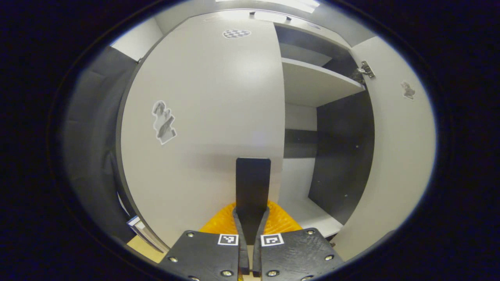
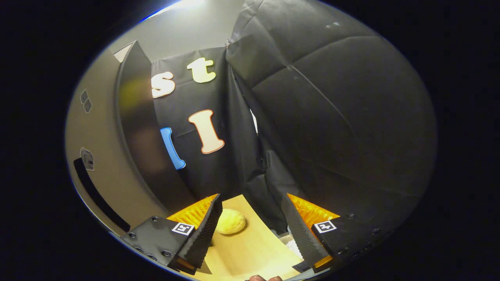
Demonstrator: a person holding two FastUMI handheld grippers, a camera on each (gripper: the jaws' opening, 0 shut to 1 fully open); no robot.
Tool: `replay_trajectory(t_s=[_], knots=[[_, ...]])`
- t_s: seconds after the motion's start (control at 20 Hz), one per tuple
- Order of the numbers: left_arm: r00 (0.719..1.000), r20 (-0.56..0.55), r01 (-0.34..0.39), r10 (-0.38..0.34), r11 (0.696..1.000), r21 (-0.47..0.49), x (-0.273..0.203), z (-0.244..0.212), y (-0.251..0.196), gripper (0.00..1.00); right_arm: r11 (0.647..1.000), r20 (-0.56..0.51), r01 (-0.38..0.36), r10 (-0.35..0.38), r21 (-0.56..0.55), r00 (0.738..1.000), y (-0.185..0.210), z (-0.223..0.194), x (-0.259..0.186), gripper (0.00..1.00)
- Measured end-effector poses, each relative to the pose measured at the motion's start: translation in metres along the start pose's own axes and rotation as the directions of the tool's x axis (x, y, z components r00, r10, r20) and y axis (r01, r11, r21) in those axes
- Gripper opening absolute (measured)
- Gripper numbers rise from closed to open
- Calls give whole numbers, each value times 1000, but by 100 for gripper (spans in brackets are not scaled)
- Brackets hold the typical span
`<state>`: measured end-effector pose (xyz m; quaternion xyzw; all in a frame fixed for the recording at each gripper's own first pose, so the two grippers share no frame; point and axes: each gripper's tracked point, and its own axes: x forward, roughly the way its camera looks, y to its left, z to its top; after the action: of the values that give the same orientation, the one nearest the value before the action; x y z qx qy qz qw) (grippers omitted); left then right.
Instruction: Open the right door of the double-door shoe cabinet with the right hand, and open the left door with the left hand.
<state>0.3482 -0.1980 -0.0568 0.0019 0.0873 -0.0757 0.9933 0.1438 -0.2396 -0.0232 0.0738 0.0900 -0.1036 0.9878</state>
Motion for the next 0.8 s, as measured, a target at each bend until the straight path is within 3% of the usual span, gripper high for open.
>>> replay_trajectory(t_s=[0.15,0.2,0.25,0.3,0.8], knots=[[1000,4,29,-29,999,-15,-5,-2,1,6,1000,7,-7,7,-3,1000,9,1,-12,88],[999,9,40,-40,999,-18,-6,-2,1,6,1000,9,-6,6,-6,1000,12,-1,-17,100],[999,11,50,-50,999,-19,-7,-2,1,6,1000,13,-4,4,-8,1000,16,-1,-22,88],[998,11,59,-59,998,-18,-7,-2,1,6,1000,15,-1,1,-8,1000,19,-2,-27,95],[985,32,168,-167,986,-9,-7,6,-2,6,1000,52,9,-9,-3,999,68,-20,-96,95]])
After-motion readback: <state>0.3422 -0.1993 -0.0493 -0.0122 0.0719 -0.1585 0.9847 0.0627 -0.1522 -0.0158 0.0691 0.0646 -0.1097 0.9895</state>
